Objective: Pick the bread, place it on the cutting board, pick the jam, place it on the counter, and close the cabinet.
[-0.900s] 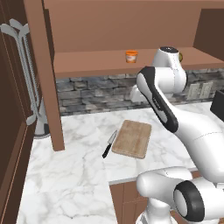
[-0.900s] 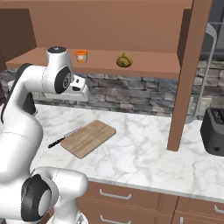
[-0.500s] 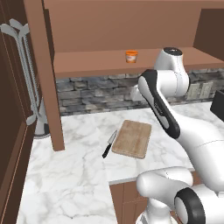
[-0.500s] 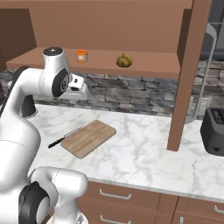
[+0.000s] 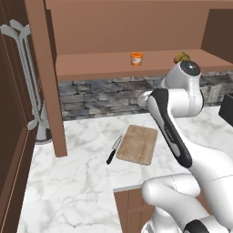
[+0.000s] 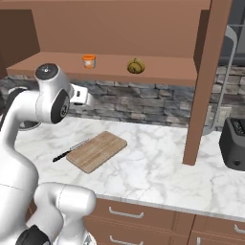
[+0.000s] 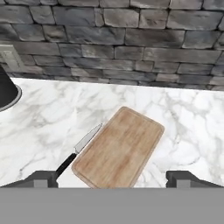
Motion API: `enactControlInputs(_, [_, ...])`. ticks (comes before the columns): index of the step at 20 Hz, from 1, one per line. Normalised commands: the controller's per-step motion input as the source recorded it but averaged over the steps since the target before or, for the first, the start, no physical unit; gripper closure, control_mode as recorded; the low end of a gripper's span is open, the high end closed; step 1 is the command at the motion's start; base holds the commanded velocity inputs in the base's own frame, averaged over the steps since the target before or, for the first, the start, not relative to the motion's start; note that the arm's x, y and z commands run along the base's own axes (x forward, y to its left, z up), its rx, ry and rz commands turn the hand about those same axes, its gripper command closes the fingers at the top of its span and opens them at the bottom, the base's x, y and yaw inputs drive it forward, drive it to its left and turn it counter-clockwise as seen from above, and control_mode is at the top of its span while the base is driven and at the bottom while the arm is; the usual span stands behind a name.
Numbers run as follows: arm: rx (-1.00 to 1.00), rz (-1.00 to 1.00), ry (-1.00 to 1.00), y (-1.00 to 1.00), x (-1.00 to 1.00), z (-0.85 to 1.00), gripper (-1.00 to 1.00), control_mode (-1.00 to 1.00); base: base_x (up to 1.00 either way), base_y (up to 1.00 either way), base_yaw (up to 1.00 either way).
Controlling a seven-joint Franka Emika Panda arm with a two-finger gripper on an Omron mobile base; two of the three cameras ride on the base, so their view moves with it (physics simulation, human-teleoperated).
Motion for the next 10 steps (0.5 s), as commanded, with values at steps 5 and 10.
enactControlInputs(5, [0.0, 0.0, -0.13, 0.0, 0.0, 0.35, -1.0, -1.0, 0.0, 0.0, 0.0])
enactControlInputs(10, [0.0, 0.0, -0.08, 0.0, 0.0, 0.45, -1.0, -1.0, 0.0, 0.0, 0.0])
